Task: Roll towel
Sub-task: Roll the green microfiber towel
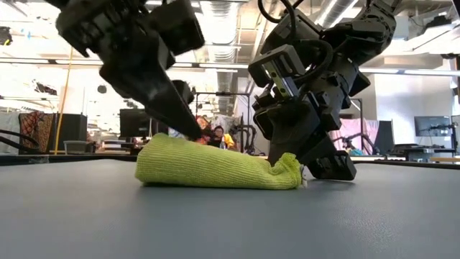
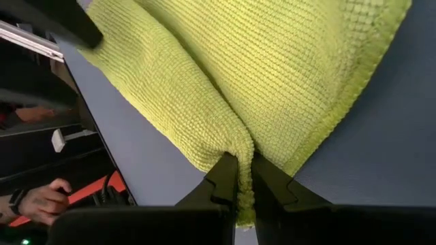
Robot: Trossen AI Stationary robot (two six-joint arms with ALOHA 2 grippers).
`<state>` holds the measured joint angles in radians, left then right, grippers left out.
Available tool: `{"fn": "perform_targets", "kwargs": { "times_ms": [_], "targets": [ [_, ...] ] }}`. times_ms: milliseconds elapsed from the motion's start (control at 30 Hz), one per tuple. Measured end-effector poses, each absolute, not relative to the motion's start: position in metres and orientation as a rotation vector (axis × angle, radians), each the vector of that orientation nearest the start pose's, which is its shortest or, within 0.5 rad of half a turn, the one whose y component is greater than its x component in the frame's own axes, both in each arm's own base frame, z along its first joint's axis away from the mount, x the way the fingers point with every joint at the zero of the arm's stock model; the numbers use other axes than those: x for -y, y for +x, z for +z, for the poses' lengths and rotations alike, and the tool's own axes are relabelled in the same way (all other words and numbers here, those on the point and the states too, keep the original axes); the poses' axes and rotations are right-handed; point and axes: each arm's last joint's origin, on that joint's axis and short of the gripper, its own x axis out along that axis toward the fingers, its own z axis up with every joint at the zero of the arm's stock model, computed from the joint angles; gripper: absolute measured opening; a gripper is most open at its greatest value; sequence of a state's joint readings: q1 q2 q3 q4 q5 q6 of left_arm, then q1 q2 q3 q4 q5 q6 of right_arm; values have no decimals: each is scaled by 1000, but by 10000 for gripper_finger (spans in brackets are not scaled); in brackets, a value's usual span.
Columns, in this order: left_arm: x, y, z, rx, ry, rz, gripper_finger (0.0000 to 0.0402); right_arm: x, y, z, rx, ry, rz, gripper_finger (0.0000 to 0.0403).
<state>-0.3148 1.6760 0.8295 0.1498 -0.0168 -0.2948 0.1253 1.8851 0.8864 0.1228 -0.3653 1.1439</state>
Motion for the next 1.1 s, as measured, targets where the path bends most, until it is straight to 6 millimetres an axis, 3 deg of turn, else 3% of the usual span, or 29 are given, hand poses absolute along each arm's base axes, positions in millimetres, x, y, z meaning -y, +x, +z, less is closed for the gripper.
{"fn": "perform_targets", "kwargs": {
  "times_ms": [300, 533, 733, 867, 1033, 1100],
  "targets": [
    [106, 307, 154, -775, -53, -166, 194, -54, 342, 109, -1046, 1150, -92, 50],
    [108, 311, 133, -848, -160, -146, 194, -53, 343, 110, -1027, 1156, -84, 50],
    [109, 311, 133, -855, -253, -107, 185, -53, 343, 110, -1023, 1153, -86, 50],
    [109, 310, 132, -868, -298, -95, 133, -54, 343, 110, -1022, 1162, -91, 52],
    [111, 310, 133, -888, -359, -130, 24, -55, 343, 110, -1019, 1157, -93, 84],
    [111, 310, 132, -898, -376, -137, 13, -54, 344, 110, -1009, 1167, -112, 101]
  ]
}}
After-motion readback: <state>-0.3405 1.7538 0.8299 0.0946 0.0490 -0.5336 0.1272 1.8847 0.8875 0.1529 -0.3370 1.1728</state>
